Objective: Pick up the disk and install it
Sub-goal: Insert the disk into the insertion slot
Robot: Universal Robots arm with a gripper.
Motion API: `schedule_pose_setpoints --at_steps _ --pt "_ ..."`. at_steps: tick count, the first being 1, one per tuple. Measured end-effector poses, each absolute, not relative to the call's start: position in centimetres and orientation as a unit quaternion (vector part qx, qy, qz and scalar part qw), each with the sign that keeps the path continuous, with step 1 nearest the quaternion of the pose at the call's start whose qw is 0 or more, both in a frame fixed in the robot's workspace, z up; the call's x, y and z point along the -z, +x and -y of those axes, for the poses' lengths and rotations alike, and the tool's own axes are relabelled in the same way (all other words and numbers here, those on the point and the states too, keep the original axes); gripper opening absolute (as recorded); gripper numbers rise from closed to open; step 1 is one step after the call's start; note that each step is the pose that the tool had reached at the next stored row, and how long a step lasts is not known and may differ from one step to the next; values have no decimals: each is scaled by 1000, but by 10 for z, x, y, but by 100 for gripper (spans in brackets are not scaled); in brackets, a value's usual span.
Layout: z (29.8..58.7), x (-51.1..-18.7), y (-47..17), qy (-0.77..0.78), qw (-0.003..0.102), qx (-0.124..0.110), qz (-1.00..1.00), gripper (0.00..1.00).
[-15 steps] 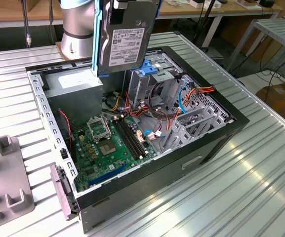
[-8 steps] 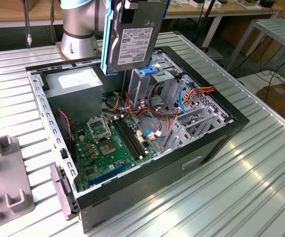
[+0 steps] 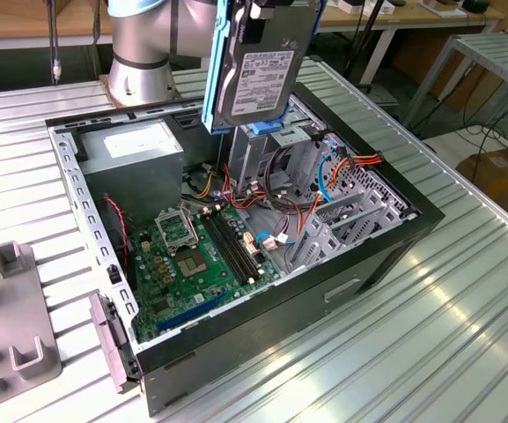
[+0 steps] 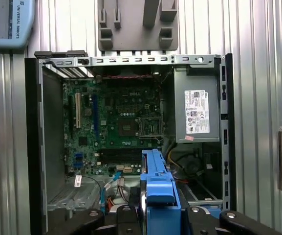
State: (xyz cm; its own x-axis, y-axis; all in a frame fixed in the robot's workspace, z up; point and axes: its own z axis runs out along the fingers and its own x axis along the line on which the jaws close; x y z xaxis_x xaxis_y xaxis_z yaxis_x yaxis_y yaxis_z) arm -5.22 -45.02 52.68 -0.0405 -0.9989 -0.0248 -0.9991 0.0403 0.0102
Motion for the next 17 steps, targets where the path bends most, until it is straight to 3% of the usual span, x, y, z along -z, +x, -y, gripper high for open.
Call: schedule_pose_setpoints --at_steps 9,17 --pt "482 -525 -51 -693 5 -12 -721 37" --pt "484 -521 -22 -693 5 -13 -721 37"
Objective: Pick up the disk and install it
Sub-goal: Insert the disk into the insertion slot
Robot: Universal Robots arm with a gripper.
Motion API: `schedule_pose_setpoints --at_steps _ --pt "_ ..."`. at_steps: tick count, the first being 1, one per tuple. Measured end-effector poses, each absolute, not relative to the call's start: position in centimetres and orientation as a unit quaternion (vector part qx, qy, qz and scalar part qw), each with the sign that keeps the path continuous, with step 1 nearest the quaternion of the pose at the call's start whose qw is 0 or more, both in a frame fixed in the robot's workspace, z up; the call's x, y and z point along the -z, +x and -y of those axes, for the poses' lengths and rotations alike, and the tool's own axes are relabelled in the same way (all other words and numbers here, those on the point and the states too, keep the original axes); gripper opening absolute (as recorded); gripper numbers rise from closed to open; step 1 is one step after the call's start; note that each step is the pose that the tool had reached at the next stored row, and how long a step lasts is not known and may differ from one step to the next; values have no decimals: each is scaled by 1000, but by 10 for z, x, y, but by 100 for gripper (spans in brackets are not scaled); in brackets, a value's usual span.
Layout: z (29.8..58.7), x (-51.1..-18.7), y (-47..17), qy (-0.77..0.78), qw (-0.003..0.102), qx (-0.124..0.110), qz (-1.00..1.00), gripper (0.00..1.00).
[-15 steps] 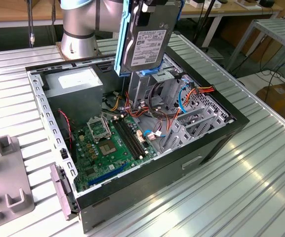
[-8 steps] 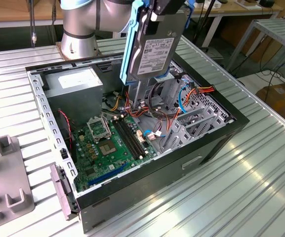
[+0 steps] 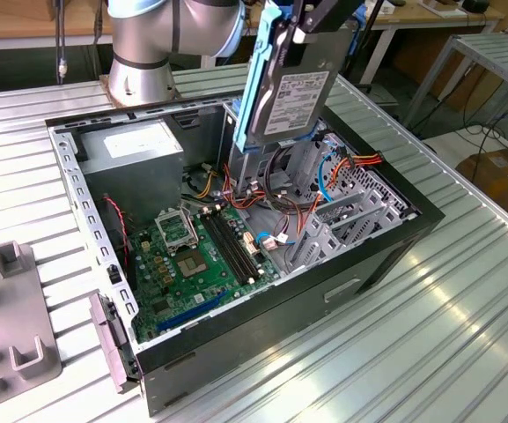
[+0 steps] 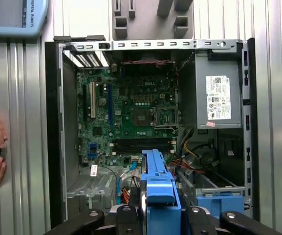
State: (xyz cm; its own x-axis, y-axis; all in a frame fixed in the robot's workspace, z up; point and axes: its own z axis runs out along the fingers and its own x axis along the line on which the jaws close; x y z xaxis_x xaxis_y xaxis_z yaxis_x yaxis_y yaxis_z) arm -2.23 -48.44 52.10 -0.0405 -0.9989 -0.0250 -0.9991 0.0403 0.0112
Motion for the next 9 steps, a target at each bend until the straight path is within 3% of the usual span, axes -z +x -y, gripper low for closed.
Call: schedule_pose_setpoints --at_steps 9 --pt "505 -517 -8 -692 5 -13 -721 37"
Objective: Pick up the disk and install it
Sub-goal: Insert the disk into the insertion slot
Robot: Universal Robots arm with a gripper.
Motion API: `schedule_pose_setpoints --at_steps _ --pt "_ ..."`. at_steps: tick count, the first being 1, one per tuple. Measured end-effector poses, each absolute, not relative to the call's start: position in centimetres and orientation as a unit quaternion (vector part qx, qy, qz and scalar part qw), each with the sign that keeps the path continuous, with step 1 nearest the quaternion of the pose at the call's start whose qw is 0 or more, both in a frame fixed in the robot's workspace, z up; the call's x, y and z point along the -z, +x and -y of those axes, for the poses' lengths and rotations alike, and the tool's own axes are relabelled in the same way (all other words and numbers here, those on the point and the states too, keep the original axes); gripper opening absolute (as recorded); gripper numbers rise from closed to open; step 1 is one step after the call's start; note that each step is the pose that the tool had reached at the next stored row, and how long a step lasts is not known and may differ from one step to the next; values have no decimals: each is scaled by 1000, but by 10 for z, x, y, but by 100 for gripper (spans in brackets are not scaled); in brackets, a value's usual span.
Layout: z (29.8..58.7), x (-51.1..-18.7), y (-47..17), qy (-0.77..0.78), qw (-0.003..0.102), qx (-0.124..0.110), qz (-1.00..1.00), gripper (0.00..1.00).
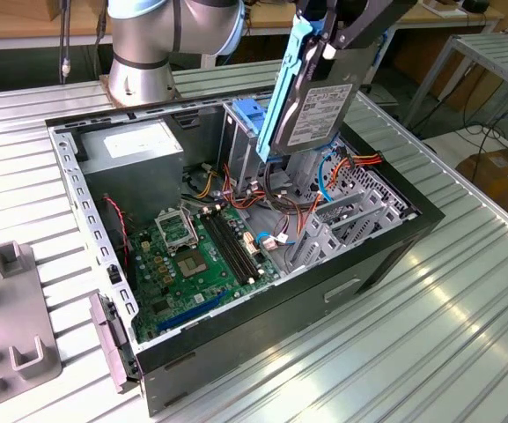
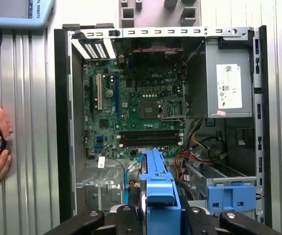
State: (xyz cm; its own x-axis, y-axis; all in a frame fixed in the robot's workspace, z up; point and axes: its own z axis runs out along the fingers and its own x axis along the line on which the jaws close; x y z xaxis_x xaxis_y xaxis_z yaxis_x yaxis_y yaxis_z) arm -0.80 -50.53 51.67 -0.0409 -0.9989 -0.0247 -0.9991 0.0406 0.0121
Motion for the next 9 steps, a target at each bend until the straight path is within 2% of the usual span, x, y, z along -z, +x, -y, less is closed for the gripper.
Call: schedule_pose_setpoints --at_steps 9 --pt "531 -511 -1 -692 5 -13 -722 37"
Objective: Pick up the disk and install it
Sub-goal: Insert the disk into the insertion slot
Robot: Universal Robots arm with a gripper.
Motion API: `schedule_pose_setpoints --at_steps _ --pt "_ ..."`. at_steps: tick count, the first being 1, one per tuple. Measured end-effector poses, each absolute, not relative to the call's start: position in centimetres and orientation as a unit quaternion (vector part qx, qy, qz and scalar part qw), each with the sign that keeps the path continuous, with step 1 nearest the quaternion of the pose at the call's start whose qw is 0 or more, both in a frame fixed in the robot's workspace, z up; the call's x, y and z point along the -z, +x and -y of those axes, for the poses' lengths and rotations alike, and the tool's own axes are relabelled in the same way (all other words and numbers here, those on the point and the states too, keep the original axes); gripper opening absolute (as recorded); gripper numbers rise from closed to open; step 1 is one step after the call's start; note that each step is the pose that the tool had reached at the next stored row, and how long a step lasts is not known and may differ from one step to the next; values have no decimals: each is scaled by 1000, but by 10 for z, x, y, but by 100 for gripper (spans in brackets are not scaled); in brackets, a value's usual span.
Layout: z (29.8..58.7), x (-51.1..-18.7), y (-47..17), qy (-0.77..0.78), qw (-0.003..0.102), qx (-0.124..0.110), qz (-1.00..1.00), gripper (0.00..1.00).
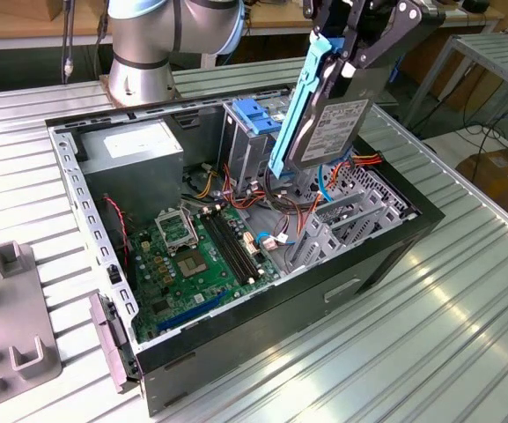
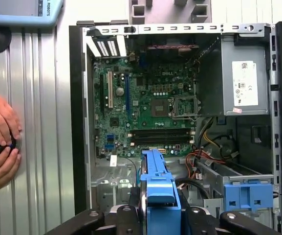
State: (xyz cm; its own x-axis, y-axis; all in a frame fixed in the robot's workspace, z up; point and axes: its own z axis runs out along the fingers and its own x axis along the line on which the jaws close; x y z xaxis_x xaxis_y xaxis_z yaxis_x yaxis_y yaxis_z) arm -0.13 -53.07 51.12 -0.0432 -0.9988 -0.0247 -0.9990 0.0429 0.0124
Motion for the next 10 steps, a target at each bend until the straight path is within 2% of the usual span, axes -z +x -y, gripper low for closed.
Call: schedule_pose_setpoints --at_steps 10 --pt "551 -499 17 -692 5 -13 -722 37"
